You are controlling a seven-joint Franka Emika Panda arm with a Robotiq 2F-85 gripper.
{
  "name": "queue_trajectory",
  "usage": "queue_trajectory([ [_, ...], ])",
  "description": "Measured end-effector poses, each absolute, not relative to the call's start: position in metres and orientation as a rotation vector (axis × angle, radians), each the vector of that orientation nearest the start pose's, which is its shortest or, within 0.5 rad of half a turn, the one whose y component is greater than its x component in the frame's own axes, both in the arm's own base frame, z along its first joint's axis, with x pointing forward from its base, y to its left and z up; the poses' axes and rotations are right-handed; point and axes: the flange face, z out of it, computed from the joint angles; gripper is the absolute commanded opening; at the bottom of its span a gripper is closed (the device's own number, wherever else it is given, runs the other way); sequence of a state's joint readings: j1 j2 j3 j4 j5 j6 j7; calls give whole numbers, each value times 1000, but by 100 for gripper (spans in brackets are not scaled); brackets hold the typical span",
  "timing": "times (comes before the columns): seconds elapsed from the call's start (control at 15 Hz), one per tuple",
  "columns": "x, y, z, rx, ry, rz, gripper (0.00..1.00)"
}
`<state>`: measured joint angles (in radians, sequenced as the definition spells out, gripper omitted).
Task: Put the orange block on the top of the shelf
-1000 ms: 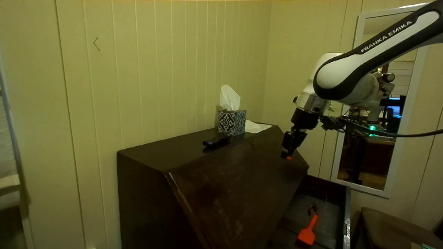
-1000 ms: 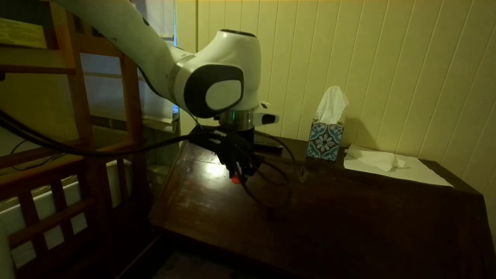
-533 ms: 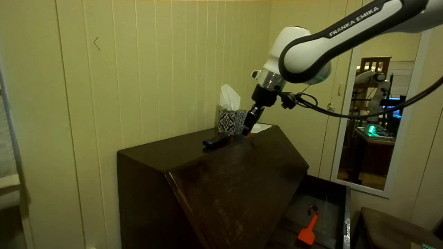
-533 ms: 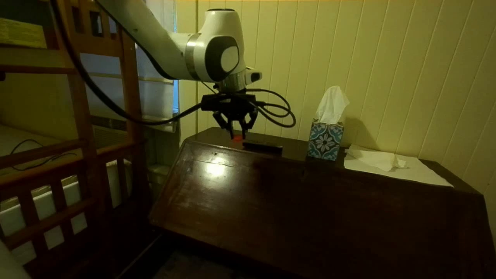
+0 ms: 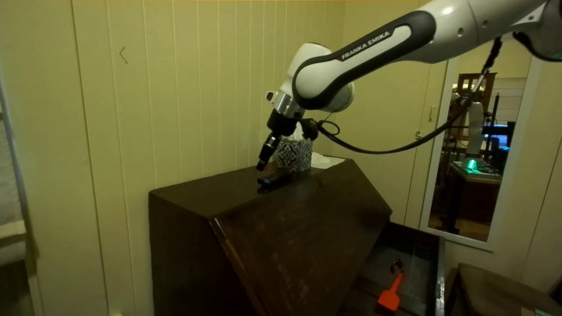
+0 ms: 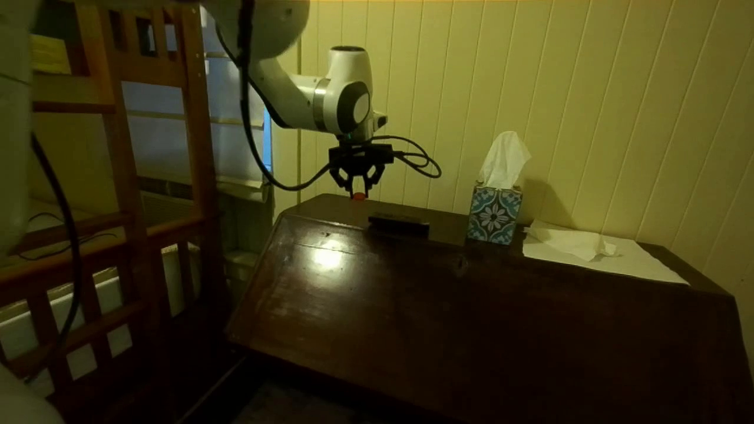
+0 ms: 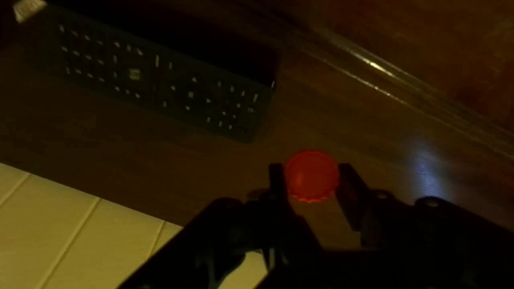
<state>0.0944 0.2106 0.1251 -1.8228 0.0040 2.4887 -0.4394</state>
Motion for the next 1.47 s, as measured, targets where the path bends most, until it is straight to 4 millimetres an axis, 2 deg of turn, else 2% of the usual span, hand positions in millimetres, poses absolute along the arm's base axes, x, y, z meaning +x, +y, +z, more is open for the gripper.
queue_trajectory([
  [0.2,674,160,444,-2897,-1107,-676,13],
  [0.4,700,173,421,-2886,-1209,-637,13],
  [0.47,706,176,415,-2879,-1237,-628,63],
  [0.53,711,178,412,-2871,-1257,-622,65],
  [0.8,721,183,418,-2856,-1302,-570,92],
  [0.87,721,185,421,-2856,-1306,-552,98],
  [1.0,718,190,433,-2859,-1308,-501,100],
  [1.13,707,198,452,-2850,-1303,-421,100],
  [1.33,674,207,500,-2813,-1250,-297,100],
  [1.47,651,201,533,-2822,-1154,-276,100],
])
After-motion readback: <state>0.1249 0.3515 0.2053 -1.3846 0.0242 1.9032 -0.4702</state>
